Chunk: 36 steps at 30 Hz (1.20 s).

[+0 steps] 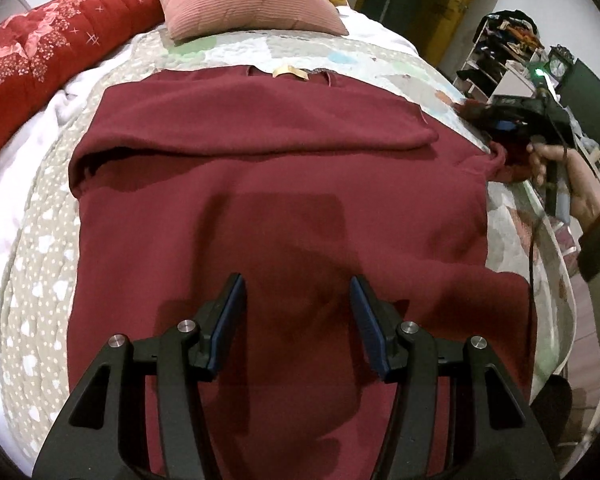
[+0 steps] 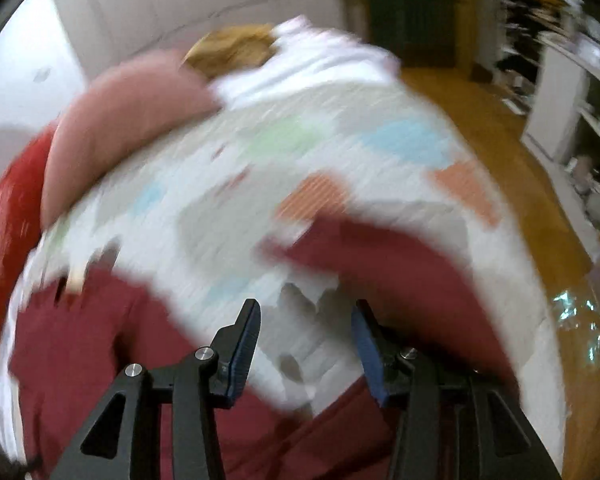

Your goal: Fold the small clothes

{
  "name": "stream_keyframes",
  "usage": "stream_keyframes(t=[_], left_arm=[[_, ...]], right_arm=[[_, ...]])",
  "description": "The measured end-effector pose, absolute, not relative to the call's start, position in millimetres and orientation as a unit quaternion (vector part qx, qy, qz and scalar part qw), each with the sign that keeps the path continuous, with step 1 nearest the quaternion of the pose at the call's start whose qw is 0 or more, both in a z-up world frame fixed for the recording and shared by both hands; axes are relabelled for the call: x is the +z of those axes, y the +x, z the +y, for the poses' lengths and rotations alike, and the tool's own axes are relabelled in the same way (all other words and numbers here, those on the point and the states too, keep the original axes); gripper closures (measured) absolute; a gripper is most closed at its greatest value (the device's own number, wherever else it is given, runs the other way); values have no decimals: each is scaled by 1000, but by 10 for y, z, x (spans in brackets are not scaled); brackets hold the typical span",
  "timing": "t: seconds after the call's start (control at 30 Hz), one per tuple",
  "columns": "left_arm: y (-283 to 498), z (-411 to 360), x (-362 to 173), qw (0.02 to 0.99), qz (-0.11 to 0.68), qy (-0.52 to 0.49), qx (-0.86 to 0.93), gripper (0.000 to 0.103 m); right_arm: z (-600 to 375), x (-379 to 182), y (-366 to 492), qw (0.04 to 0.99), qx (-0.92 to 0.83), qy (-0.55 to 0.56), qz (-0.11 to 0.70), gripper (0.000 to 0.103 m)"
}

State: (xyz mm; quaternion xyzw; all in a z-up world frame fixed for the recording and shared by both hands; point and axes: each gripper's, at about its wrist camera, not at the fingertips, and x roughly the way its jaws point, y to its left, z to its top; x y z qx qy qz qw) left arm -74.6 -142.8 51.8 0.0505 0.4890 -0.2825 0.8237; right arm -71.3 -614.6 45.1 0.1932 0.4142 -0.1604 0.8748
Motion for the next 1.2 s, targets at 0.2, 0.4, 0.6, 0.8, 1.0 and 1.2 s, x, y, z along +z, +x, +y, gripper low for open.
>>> stream_keyframes(t=[0.2,0.4,0.6,0.8,1.0,1.2], left_arm=[[-729,-1468,512,823,488,40,-288,49],[-748,-1539,484,821,489,45,-290,49],[-765,-1549,497,822,488,47,-290,49],[-754,-1538,502,822,488,49,-288,49],[-734,-1391,555,828,483,38,-283,49],[-640,-1176,672,841,470,12,-268,49]], right_arm=[[-7009,641,-1122,859,-226,292,354,57],[-7085,665,-1342,863,-194,296,361,57],[-7034,443,-1146,849,-191,299,392,57],[-7075,119,-804,800,-247,311,449,46],[-7043,162,-953,821,-255,262,439,96],[-6848,773,-1277,879,-173,289,336,97]])
